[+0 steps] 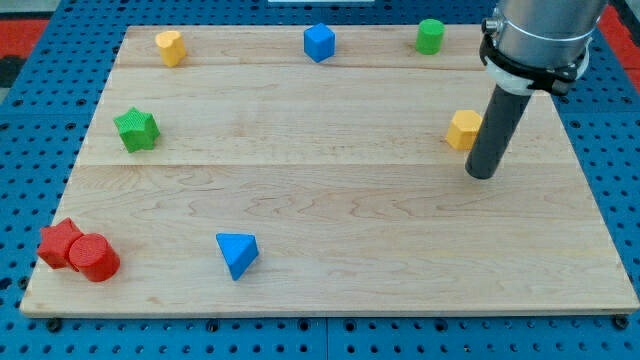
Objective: Move the blue triangle slightly up
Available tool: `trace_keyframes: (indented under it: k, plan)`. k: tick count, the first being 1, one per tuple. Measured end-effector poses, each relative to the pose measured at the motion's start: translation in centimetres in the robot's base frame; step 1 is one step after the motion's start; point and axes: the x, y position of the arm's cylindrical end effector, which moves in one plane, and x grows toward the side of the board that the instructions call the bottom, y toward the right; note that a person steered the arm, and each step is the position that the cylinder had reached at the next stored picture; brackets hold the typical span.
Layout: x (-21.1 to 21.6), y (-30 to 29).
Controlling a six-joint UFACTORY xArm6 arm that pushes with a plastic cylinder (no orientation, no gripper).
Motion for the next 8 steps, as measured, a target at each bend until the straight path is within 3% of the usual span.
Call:
trace_keyframes:
  k: [1,3,5,7,8]
  plan:
    - [1.7,-0.3]
    - [8.9,-4.5]
    - [14.4,-16.0]
    - [14.2,-24.3]
    - [10.4,-28.9]
